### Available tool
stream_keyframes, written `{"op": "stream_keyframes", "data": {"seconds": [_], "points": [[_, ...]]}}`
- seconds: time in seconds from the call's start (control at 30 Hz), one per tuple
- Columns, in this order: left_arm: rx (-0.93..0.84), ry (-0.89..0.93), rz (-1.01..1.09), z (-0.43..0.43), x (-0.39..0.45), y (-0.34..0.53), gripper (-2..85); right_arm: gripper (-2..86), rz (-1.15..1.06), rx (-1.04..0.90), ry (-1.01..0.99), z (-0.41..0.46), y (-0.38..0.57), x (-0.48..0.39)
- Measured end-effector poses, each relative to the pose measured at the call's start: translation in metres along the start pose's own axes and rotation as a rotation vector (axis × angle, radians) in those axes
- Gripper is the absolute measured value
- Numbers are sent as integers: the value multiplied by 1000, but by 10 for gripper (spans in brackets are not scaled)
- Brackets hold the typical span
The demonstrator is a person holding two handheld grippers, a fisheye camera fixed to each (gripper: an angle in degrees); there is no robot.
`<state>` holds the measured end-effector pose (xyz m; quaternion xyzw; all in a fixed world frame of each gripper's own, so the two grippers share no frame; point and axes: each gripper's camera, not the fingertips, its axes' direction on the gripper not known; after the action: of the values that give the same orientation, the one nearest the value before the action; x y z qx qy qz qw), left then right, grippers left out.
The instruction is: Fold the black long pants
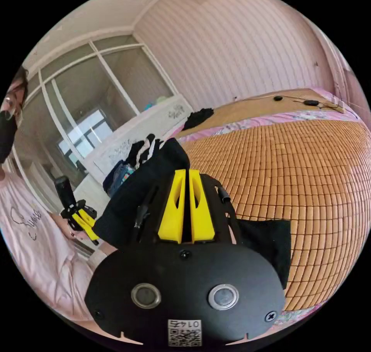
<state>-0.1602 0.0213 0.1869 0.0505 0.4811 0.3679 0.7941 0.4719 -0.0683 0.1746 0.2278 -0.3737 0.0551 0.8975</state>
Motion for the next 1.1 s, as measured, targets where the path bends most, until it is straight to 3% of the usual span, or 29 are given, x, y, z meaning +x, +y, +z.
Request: {"op": "stream_keyframes", "data": {"seconds": [0.07,0.13,0.2,0.23,0.3,0.4,0.5,0.6,0.77,0.87,0.97,1.1], "points": [[74,140,141,20,28,-53,-10,4,-125,303,93,-121,-77,-27],[252,271,339,8,67,-145,-10,4,-342,457,124,-195,-154,-85],[455,291,521,-37,104,-201,-10,4,-519,523,50,-244,-231,-152],[591,293,572,-72,118,-226,-10,4,-609,574,-83,-266,-271,-198],[720,327,542,-122,113,-253,-10,5,-755,479,-143,-267,-319,-274],[818,198,499,-188,87,-241,-10,5,-876,278,30,-199,-348,-352],[772,78,383,-225,44,-181,-10,5,-855,14,26,-89,-335,-336],[685,-7,135,-235,-9,-89,-10,5,-682,-214,-52,24,-272,-258],[379,-280,-318,-215,-89,83,-10,5,-452,-540,-69,168,-67,-128],[205,-283,-547,-188,-126,174,-10,6,-319,-677,-69,207,11,-92],[164,-294,-633,-185,-136,215,-10,6,-330,-676,-61,205,37,-90],[170,-241,-436,-192,-113,175,-10,6,-346,-474,-62,140,6,-90]]}}
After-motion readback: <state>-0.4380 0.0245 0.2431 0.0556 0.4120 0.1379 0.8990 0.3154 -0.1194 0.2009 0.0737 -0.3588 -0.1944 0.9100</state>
